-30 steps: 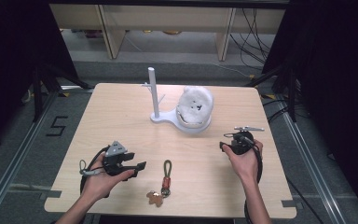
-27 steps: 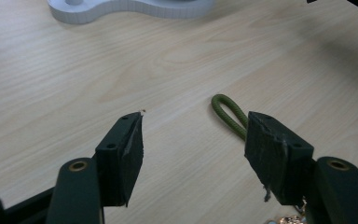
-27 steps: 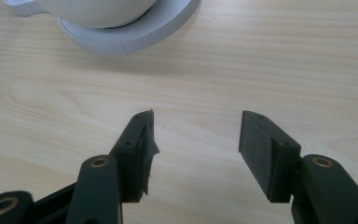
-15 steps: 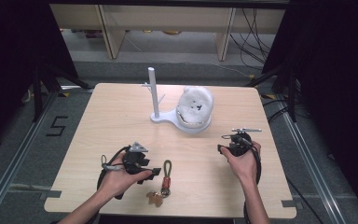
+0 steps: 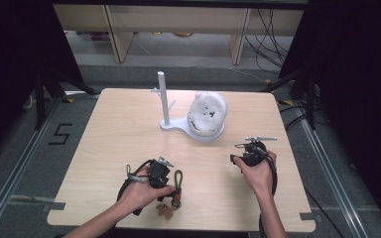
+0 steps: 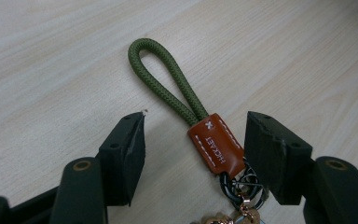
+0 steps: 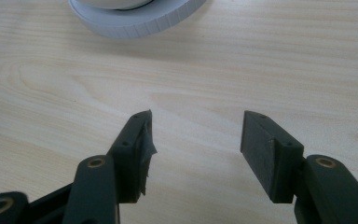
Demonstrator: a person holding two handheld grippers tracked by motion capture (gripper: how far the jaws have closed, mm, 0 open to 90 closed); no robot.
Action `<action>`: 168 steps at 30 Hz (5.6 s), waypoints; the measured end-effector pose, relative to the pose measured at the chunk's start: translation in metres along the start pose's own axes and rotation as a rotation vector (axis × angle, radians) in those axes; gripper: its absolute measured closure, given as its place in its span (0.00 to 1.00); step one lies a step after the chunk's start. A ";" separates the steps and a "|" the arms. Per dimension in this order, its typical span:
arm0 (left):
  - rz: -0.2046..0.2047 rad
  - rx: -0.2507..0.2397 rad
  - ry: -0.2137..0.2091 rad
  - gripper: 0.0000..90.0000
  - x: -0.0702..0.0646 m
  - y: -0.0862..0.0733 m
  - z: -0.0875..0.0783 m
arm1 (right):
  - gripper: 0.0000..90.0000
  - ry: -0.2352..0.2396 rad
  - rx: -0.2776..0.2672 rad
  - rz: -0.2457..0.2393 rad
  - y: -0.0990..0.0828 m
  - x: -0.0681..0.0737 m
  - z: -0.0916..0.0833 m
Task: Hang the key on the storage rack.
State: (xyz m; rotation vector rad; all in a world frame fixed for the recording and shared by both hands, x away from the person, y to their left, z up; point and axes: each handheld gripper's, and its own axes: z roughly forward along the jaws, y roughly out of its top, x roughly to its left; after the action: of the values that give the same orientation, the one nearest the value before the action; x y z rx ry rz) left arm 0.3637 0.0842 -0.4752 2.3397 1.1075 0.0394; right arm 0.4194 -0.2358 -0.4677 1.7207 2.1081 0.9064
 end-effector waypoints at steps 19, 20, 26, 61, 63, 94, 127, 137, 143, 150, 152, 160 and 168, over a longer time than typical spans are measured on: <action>-0.065 0.098 -0.006 0.41 -0.005 0.009 0.013 | 0.49 0.006 0.017 0.011 -0.001 0.002 0.002; -0.053 0.103 0.001 0.41 -0.005 0.010 0.013 | 0.49 0.010 0.012 0.016 -0.002 0.002 0.003; -0.056 0.115 0.004 0.41 -0.009 0.009 0.016 | 0.49 -0.008 0.026 0.014 -0.001 0.000 0.000; 0.080 0.267 -0.015 0.67 -0.007 0.014 0.014 | 0.48 0.015 0.005 -0.008 -0.002 -0.004 0.003; 0.076 0.239 -0.016 0.62 -0.008 0.016 0.013 | 0.48 0.006 0.007 -0.012 -0.002 -0.004 0.003; 0.330 0.254 0.042 0.75 -0.020 0.019 0.021 | 0.47 0.026 0.026 0.015 -0.004 -0.003 0.005; 0.175 -0.208 0.019 0.76 0.014 -0.001 -0.037 | 0.48 0.010 -0.007 0.011 -0.004 -0.004 0.000; 0.118 -0.345 0.046 0.77 0.028 -0.004 -0.052 | 0.48 0.014 -0.030 0.024 -0.004 -0.002 -0.001; 0.095 -0.405 0.062 0.77 0.033 -0.005 -0.060 | 0.48 0.018 -0.037 0.015 -0.004 -0.003 0.000; 0.076 -0.453 0.086 0.77 0.041 -0.005 -0.070 | 0.48 0.019 -0.041 0.010 -0.004 -0.003 -0.001; 0.068 -0.471 0.086 0.77 0.043 -0.005 -0.073 | 0.48 -0.001 -0.042 0.010 -0.004 -0.004 0.000; 0.032 -0.519 0.102 0.77 0.054 -0.008 -0.081 | 0.47 0.019 -0.054 0.015 -0.005 -0.002 0.000; -0.005 -0.567 0.126 0.77 0.063 -0.013 -0.088 | 0.47 0.002 -0.051 0.025 -0.005 0.000 0.001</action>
State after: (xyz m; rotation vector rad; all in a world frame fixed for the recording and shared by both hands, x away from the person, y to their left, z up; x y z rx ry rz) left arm 0.3737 0.1773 -0.4190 1.8420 0.9991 0.4454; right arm 0.4157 -0.2360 -0.4715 1.7254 2.0502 0.9610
